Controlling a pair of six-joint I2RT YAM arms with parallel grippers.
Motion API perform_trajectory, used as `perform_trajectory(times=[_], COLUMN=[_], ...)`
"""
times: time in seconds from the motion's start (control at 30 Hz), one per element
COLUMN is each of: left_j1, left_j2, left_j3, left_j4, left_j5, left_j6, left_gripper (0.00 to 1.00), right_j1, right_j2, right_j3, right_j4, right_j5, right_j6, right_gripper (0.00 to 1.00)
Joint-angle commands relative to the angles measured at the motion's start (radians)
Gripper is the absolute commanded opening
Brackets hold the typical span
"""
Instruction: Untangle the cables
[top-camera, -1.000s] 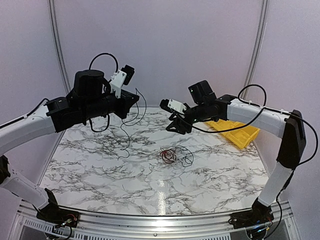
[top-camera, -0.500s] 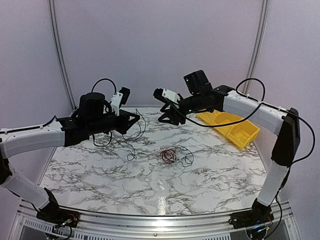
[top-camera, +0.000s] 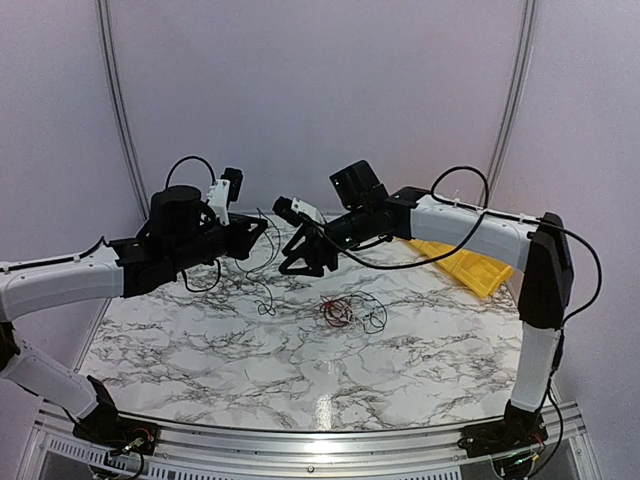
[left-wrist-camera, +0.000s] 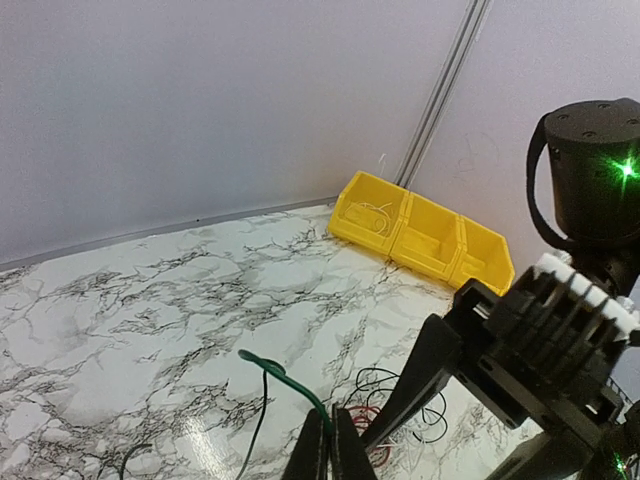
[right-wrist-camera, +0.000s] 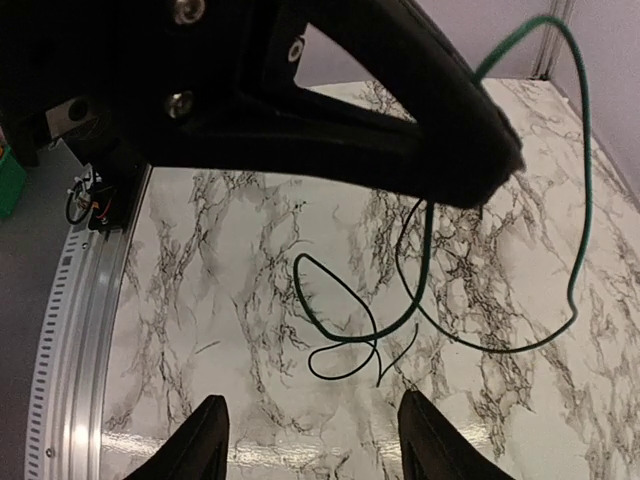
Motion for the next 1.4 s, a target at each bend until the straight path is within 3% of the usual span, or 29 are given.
perform_trajectory(times=[0.0, 0.4, 0.6, 0.67, 0.87, 1.23, 1.37], left_j1=[-0.004, -0.016, -0.016, -0.015, -0.017, -0.028, -0.030], left_j2=[-0.056, -0.094, -0.096, -0.095, -0.094, -0.090, -0.085], left_j3=[-0.018, -0.052, -0.054, -0.055, -0.058, -0.060, -0.059], left_j4=[0.066, 0.115, 0.120, 0.122, 0.123, 0.123, 0.123], left_j5=[-0.024, -0.044, -0.046, -0.040, -0.041, -0.044, -0.044], left_j6=[0.007, 0.048, 0.047, 0.044, 0.049, 0.068, 0.073], left_gripper=[0.00, 0.00, 0.00, 0.00, 0.00, 0.00, 0.00], right_j1=[0.005, 0.005, 0.002, -0.003, -0.029, -0.068, -0.050], right_j2=[0.054, 0.131, 0.111, 0.115, 0.143, 0.158, 0.194], right_j3=[0.071, 0.102, 0.089, 0.093, 0.113, 0.126, 0.154], right_j4=[0.066, 0.195, 0.241, 0.258, 0.288, 0.327, 0.314], right_j5=[-0.089, -0.301, -0.286, -0.275, -0.290, -0.351, -0.430], right_j6=[0.154, 0.359, 0.406, 0.432, 0.493, 0.525, 0.535], right_gripper=[0.60, 0.63, 0.63, 0.60, 0.38, 0.28, 0.35])
